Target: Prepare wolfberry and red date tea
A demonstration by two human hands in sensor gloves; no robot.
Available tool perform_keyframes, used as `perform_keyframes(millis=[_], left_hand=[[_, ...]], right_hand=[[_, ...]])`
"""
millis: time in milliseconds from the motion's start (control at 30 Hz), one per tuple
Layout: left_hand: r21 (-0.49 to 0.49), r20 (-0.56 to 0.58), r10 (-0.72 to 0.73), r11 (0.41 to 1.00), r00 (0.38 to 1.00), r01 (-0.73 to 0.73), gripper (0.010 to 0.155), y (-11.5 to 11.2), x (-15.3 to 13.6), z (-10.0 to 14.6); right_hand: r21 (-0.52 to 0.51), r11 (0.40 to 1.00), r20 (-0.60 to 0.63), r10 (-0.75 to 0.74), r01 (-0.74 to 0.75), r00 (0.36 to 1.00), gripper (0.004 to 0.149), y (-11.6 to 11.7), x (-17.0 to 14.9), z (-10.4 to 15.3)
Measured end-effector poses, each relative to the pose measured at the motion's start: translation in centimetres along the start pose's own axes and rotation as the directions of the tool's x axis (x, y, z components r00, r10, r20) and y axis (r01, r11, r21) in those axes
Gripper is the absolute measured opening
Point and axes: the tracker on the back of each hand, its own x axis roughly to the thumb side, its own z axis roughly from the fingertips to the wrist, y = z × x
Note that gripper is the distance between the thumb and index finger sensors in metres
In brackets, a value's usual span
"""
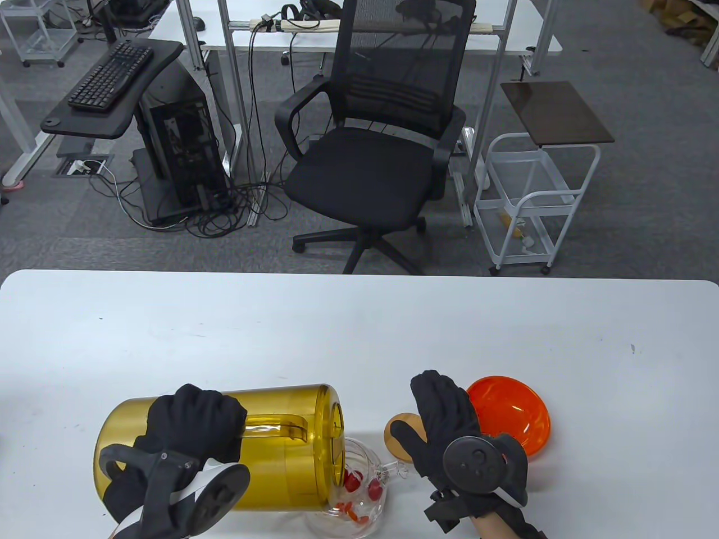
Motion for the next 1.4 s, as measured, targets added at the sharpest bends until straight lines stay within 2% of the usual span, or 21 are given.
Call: perform_keyframes(millis=[1400], left_hand=[[0.011, 0.01, -0.024, 1.0, 1.0, 0.024, 0.028, 0.21, 0.34, 0.2]], right_hand=[[-0.004, 1.0, 0.005, 0.001, -0.001, 1.0, 0.076, -0.08, 0.05, 0.01]])
